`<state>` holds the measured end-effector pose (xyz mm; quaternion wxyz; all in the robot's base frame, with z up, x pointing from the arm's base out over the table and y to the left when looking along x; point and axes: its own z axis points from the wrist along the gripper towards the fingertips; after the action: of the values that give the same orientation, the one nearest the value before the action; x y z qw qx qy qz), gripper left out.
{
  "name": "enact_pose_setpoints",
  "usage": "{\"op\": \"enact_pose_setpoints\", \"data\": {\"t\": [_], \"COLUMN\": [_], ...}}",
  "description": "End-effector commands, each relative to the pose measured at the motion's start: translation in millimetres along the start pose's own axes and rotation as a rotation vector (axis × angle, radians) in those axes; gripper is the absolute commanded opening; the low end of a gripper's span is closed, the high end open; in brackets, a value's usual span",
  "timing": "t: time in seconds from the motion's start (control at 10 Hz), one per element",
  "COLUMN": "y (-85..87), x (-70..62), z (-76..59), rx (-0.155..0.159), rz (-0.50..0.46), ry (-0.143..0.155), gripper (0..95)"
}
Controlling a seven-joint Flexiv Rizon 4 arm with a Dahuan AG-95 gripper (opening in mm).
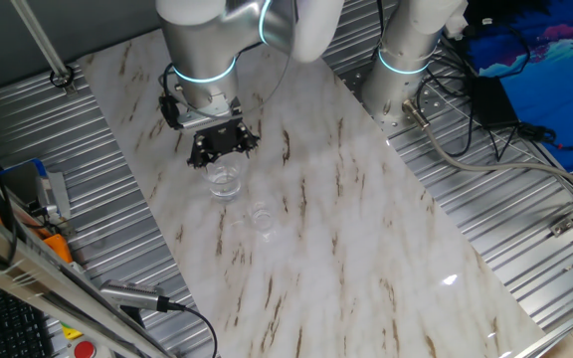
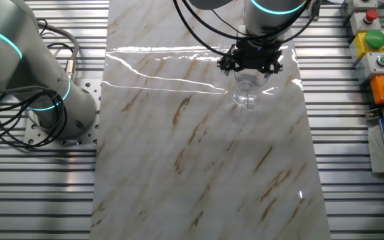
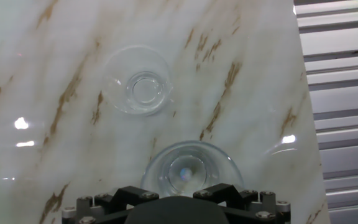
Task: Pour the water from one cup into another empty cup
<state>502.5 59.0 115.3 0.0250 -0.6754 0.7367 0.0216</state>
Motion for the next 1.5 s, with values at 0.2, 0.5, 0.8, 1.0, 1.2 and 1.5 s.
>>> {"op": "enact_pose_setpoints", "data": {"t": [0.2,0.5,0.8,1.0,1.2,1.5], "y": [-0.2,-3.6,-13.6,-16.5,-16.4,-16.5], "x": [-0.4,-0.9,-2.6,-3.1,-3.0,-2.9], "z": [-6.8,-12.9,-14.7,-12.6,-9.6,-5.9], "rx": [-0.002,-0.002,0.001,0.002,0.002,0.003], "rz": [-0.002,-0.010,-0.054,-0.069,-0.063,-0.054], "ry": [0.007,0.017,0.024,0.024,0.015,0.015], "gripper": [95.0,95.0,95.0,95.0,95.0,95.0]}}
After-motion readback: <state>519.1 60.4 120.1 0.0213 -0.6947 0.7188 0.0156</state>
